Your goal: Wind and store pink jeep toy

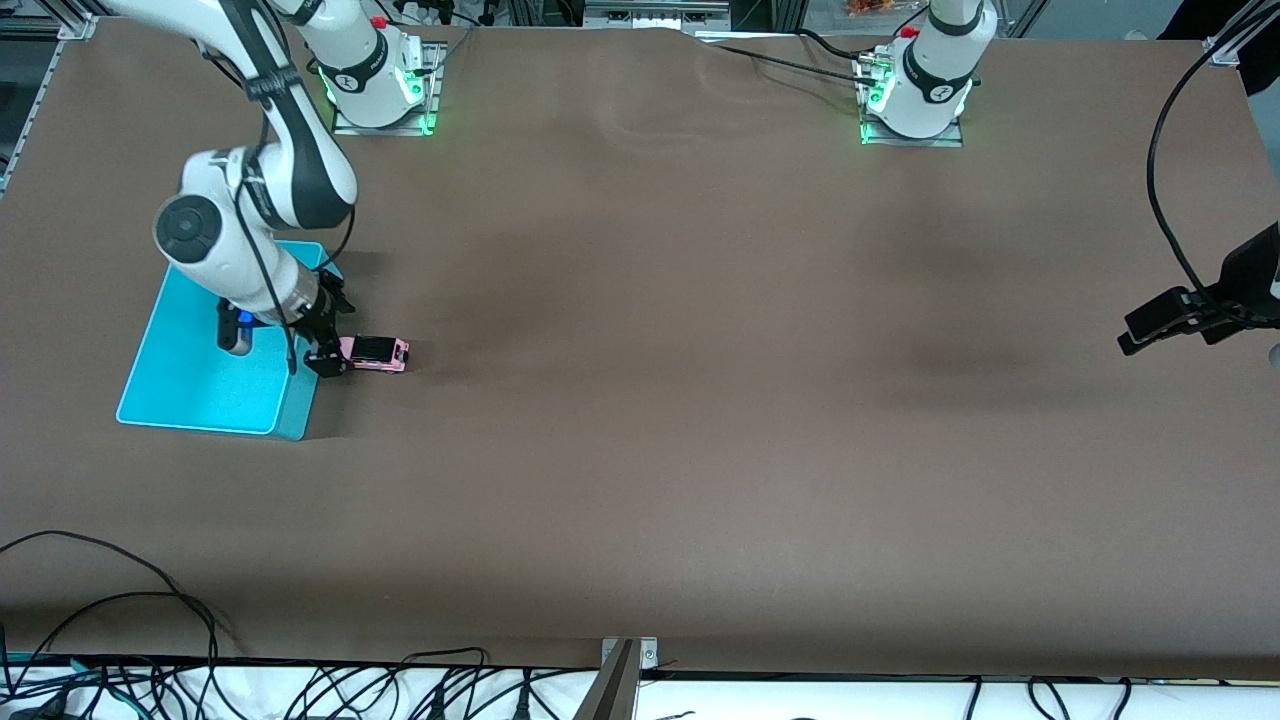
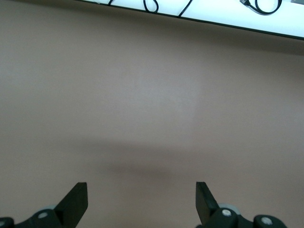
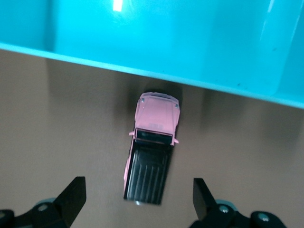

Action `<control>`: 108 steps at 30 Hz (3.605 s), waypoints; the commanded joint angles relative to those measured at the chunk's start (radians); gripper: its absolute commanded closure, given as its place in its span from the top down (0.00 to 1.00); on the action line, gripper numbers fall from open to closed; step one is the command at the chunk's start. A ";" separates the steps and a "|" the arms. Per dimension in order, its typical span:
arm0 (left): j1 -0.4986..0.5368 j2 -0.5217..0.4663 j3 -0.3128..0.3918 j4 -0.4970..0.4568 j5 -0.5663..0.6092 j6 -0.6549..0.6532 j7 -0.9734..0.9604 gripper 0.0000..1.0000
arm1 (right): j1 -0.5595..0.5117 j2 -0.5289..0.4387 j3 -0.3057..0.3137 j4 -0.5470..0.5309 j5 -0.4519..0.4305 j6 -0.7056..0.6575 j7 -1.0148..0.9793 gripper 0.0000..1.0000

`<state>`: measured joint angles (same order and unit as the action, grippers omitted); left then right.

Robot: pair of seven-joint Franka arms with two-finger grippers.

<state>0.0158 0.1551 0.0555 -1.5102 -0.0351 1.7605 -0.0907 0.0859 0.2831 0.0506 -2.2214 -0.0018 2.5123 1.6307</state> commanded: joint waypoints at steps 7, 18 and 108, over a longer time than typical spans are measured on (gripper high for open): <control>-0.008 -0.015 0.021 0.001 -0.029 -0.004 0.026 1.00 | 0.006 0.087 -0.008 -0.007 -0.024 0.102 0.061 0.86; 0.003 -0.015 0.024 0.004 -0.023 -0.004 0.026 1.00 | 0.006 0.091 -0.008 -0.007 -0.026 0.100 0.061 0.23; 0.213 -0.009 -0.092 0.008 -0.049 -0.069 0.011 1.00 | -0.018 0.007 -0.308 -0.020 -0.103 -0.026 -0.193 1.00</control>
<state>0.2424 0.1496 -0.0284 -1.5109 -0.0703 1.7084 -0.0763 0.0713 0.3047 -0.2559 -2.2296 -0.0966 2.4699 1.4417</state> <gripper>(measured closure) 0.000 0.330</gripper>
